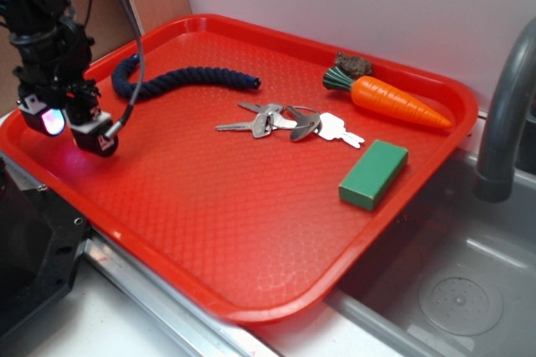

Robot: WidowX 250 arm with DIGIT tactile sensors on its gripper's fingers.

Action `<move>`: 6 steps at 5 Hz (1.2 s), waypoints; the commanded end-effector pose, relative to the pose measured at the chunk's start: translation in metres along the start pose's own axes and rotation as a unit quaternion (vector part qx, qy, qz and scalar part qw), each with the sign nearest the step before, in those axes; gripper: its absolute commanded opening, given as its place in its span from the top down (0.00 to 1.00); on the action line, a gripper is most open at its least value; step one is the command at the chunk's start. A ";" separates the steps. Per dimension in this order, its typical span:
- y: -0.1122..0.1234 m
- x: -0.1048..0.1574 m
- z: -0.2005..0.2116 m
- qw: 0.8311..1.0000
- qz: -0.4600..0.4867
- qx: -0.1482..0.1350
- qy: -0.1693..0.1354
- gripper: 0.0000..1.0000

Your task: Grab the yellow duck.

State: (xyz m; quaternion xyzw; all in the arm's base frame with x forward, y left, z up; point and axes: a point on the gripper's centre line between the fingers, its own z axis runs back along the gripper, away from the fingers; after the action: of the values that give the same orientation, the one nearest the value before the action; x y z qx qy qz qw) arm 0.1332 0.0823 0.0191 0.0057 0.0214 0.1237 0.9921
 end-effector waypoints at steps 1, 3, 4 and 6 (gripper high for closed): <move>-0.005 0.029 -0.003 1.000 0.003 0.022 0.005 1.00; -0.010 0.025 0.030 0.999 -0.023 0.025 -0.004 1.00; -0.025 0.022 0.080 0.997 -0.051 0.029 -0.043 1.00; -0.065 0.014 0.176 0.989 -0.105 0.032 -0.100 1.00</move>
State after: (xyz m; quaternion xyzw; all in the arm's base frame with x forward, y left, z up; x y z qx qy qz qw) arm 0.1731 0.0167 0.1857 0.0423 -0.0534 0.0122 0.9976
